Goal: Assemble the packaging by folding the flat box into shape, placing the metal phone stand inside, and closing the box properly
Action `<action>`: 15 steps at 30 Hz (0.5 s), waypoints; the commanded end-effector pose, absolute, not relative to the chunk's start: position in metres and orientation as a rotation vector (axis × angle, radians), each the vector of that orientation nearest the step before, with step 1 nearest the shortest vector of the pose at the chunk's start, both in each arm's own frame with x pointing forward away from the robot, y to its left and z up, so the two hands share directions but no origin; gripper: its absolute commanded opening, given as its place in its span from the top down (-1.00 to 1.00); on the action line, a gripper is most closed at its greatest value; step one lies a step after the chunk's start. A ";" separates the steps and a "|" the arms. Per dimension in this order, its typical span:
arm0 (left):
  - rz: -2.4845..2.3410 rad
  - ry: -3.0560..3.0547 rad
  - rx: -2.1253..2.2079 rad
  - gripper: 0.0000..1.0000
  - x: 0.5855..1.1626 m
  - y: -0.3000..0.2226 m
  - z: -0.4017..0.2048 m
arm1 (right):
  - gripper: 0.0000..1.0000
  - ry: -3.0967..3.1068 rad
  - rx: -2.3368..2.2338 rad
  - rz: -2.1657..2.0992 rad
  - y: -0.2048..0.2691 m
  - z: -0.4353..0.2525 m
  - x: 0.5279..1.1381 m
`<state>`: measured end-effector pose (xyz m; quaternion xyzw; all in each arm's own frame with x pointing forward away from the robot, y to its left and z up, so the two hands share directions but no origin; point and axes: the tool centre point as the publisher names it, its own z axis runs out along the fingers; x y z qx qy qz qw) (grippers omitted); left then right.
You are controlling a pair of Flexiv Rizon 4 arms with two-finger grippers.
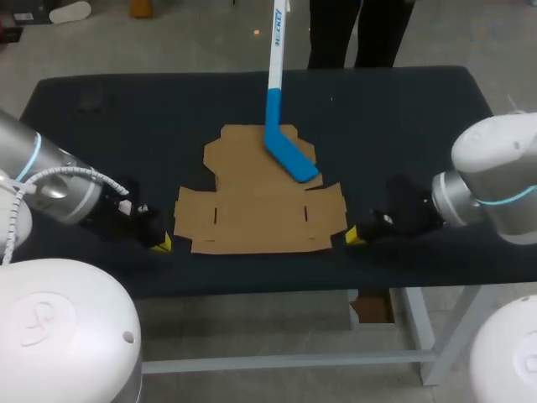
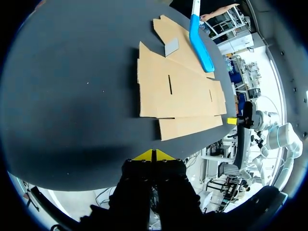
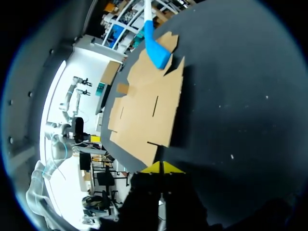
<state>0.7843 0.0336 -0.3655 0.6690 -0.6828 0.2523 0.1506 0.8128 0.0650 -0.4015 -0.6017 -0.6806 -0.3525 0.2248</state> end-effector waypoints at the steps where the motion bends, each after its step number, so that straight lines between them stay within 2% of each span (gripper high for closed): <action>1: 0.708 -1.957 1.913 1.00 0.792 0.032 -0.371 | 1.00 -1.867 -1.655 -0.983 0.067 -0.408 0.814; 15: 0.709 -1.939 1.887 1.00 0.792 0.025 -0.380 | 1.00 -1.861 -1.671 -0.996 0.068 -0.409 0.814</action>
